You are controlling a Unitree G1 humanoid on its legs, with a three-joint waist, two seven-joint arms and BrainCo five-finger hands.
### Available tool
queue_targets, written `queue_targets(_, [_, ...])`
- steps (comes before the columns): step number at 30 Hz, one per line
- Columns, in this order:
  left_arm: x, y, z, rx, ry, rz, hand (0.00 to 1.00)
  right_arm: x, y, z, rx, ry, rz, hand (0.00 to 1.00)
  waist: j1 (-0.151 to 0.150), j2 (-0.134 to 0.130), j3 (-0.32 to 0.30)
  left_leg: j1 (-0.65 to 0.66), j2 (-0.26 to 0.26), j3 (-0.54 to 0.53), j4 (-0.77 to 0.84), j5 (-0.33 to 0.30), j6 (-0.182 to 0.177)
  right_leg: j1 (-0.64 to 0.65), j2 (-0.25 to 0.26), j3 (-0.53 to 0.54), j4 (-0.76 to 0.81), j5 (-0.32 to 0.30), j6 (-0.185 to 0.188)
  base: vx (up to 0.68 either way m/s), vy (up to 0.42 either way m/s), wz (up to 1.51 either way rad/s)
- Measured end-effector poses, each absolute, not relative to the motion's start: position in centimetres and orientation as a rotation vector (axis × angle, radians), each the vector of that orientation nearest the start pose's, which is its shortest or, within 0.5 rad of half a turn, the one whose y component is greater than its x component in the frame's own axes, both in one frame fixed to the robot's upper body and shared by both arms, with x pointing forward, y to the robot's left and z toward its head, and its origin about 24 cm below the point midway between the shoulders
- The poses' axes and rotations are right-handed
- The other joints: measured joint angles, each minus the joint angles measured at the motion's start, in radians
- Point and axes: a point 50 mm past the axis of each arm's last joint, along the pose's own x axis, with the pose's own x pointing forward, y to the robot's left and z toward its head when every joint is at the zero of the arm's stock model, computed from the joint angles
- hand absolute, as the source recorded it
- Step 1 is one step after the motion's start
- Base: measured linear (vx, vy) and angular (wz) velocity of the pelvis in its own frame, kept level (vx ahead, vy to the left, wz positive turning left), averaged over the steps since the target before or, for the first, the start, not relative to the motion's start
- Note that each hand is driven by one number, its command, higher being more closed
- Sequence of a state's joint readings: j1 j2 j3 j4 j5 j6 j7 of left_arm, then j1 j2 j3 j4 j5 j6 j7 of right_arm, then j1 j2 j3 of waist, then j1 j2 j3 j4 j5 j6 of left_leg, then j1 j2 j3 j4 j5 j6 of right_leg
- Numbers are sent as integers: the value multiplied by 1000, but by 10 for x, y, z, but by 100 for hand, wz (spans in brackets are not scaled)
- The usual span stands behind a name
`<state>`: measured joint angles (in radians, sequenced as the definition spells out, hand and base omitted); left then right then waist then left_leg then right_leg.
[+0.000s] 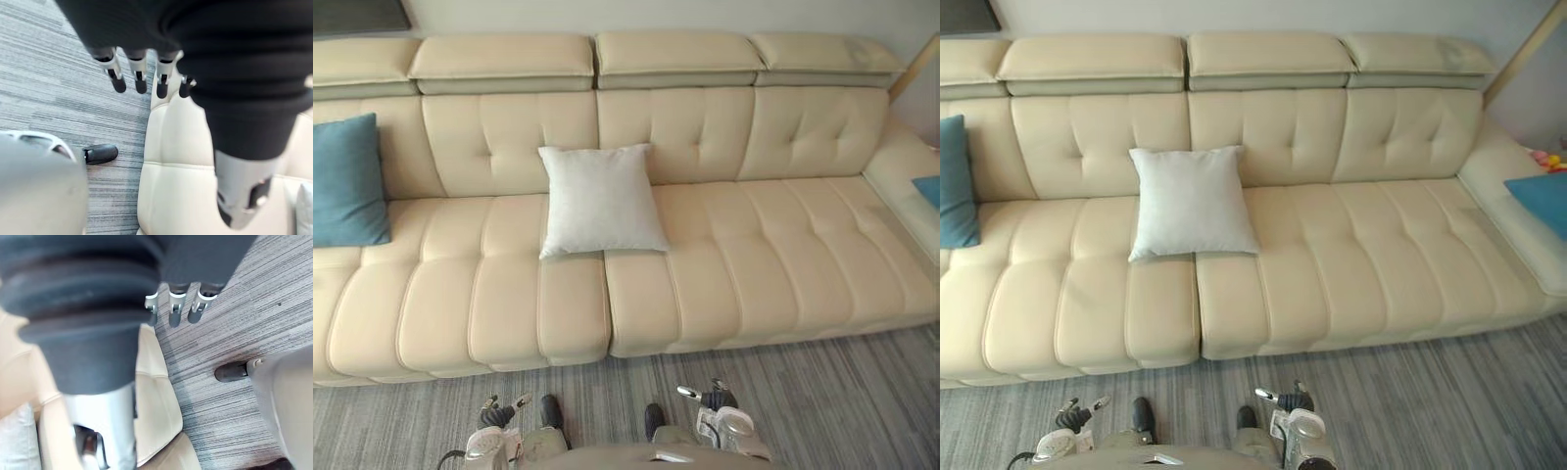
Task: Pick up cushions and gather them together orderly.
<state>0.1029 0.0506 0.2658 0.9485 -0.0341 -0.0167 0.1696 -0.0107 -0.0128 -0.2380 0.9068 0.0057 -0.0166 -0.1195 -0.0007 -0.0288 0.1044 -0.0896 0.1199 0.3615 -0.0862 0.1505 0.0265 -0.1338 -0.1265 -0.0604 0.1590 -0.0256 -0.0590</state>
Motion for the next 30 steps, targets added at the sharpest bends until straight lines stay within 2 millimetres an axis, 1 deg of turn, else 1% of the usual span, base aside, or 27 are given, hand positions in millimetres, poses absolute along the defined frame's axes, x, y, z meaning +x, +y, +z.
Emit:
queue_targets(1, [99, 218, -151, -26, 1022, 483, 0, 154, -193, -137, 52, 887, -337, 0, -20, 6, 4, 3, -2, -11, 6, 12, 2, -41, -43, -83, 248, -73, 31, -42, 5, 17])
queue_targets(2, [100, 222, -150, -16, 1015, 489, 0, 149, -191, -139, 57, 905, -337, 0, -18, 12, 6, 9, -1, -26, 6, 24, -3, -38, -79, -129, 418, -116, 49, -30, -20, 37])
queue_targets(3, [100, 227, -148, -7, 1004, 499, 0, 147, -189, -140, 60, 912, -335, 0, -12, 2, 0, 11, 1, -32, 6, 31, -8, -18, -105, -149, 515, -136, 66, -19, -60, 20])
queue_targets(4, [99, 232, -147, 0, 999, 515, 0, 147, -189, -140, 58, 912, -334, 0, -3, -10, -8, 8, 1, -35, 6, 40, -14, 18, -121, -152, 533, -139, 81, -87, -132, 1])
queue_targets(5, [96, 237, -146, 14, 1000, 528, 0, 149, -189, -140, 55, 909, -332, 0, 3, -24, -16, 1, 1, -34, 7, 53, -23, 64, -123, -142, 475, -113, 115, -102, -155, -14])
queue_targets(6, [95, 240, -146, 22, 1009, 536, 0, 155, -191, -137, 45, 893, -330, 0, 10, -37, -25, -10, 2, -33, 7, 72, -33, 103, -89, -129, 363, -145, 169, -97, -164, -22])
queue_targets(7, [95, 237, -146, 17, 1012, 533, 0, 158, -193, -136, 39, 883, -331, 0, 16, -30, -28, -16, 12, -35, 7, 74, -37, 118, -74, -129, 311, -151, 177, -168, -193, -53])
queue_targets(8, [97, 224, -149, -15, 1021, 511, 0, 164, -201, -132, 13, 864, -350, 0, 37, -2, -37, -44, 26, -59, 6, 60, -55, 164, -38, -134, 153, -154, 179, -207, -205, -63])
queue_targets(9, [98, 217, -151, -29, 1023, 497, 0, 168, -206, -129, -3, 850, -360, 0, 41, 4, -34, -61, 26, -69, 6, 63, -63, 193, -28, -144, 52, -156, 179, -216, -183, -59])
queue_targets(10, [99, 214, -151, -37, 1022, 493, 0, 170, -207, -128, -5, 846, -361, 0, 41, 7, -32, -70, 26, -74, 6, 69, -68, 203, -25, -147, 13, -159, 184, -195, -108, -14])
queue_targets(11, [105, 204, -152, -46, 1023, 460, 0, 172, -211, -126, -17, 838, -373, 0, 31, 42, -7, -85, 40, -112, 6, 77, -81, 224, 4, -158, -44, -135, 187, -180, -50, 10])
queue_targets(12, [107, 201, -151, -42, 1018, 447, 0, 169, -214, -127, -25, 847, -379, 0, 29, 49, -1, -85, 42, -122, 6, 76, -82, 225, 10, -161, -48, -133, 188, -242, -28, 20])
queue_targets(14, [108, 193, -152, -32, 1022, 406, 0, 154, -216, -133, -28, 896, -390, 0, 27, 71, 11, -84, 54, -150, 6, 78, -85, 228, 28, -171, -43, -141, 176, -209, -7, 16])
queue_targets(15, [109, 192, -152, -30, 1020, 398, 0, 149, -217, -135, -30, 911, -396, 0, 27, 77, 14, -84, 57, -157, 6, 70, -95, 227, 33, -174, -36, -141, 172, -154, -13, 13])
queue_targets(16, [110, 191, -152, -25, 1017, 389, 0, 147, -217, -136, -31, 919, -401, 0, 27, 79, 16, -85, 56, -166, 6, 37, -138, 223, 36, -177, -32, -137, 165, -106, -11, 6])
queue_targets(17, [110, 191, -152, -23, 1016, 388, 0, 147, -216, -136, -29, 920, -401, 0, 26, 74, 16, -86, 54, -167, 6, 8, -173, 218, 33, -176, -35, -131, 155, -121, 9, -9])
queue_targets(18, [116, 194, -149, -18, 998, 392, 0, 147, -212, -137, -11, 919, -404, 0, 30, 37, 18, -93, 35, -161, 20, -16, -158, 195, -4, -170, -41, -118, 148, -82, 38, -15])
queue_targets(19, [117, 194, -150, -19, 999, 390, 0, 147, -214, -137, -10, 916, -419, 0, 28, 41, 19, -109, 21, -174, 124, -7, -114, 186, -11, -165, -33, -115, 149, -59, 47, -19])
queue_targets(20, [116, 193, -150, -20, 1000, 390, 0, 146, -215, -137, -15, 918, -426, 0, 26, 43, 19, -110, 14, -178, 183, -14, -101, 184, -13, -160, -28, -116, 152, -9, 42, -20])
queue_targets(21, [115, 194, -150, -27, 1002, 402, 0, 144, -216, -138, -17, 924, -434, 0, 22, 42, 20, -120, 2, -197, 247, -57, -68, 183, -18, -142, -23, -116, 154, -8, 48, -55])
queue_targets(22, [112, 196, -151, -37, 1008, 421, 0, 139, -219, -139, -3, 936, -461, 0, 26, 43, 19, -119, 1, -193, 298, -96, -74, 184, -21, -101, -21, -115, 158, -12, 57, -65])
queue_targets(23, [110, 197, -151, -38, 1012, 427, 0, 137, -218, -140, 6, 941, -469, 0, 24, 40, 17, -113, -2, -186, 299, -106, -74, 182, -21, -83, -22, -115, 157, -13, 79, -79])
queue_targets(24, [109, 198, -152, -38, 1018, 429, 0, 135, -217, -141, 9, 947, -467, 0, 23, 43, 12, -99, -16, -180, 287, -114, -84, 174, -27, -40, -24, -115, 157, 8, 103, -72])
queue_targets(25, [109, 198, -152, -40, 1016, 430, 0, 135, -216, -141, 12, 951, -466, 0, 25, 29, 10, -94, -37, -195, 275, -134, -91, 152, -31, 11, -32, -114, 157, 11, 87, -77])
queue_targets(27, [110, 200, -151, -46, 1011, 441, 0, 135, -214, -142, 18, 951, -464, 0, 27, 22, 14, -92, -70, -248, 262, -145, -89, 127, -29, 74, -45, -104, 143, 12, 99, -86])
queue_targets(28, [107, 201, -152, -44, 1021, 446, 0, 131, -209, -144, 38, 967, -467, 0, 18, 9, 14, -65, -85, -246, 221, -144, -89, 127, -29, 109, -70, -92, 124, 31, 111, -73])
queue_targets(30, [104, 204, -153, -35, 1037, 449, 0, 122, -204, -149, 64, 1004, -477, 0, 4, -5, 6, -28, -96, -239, 169, -144, -88, 131, -32, 132, -84, -80, 109, 60, 44, -43])
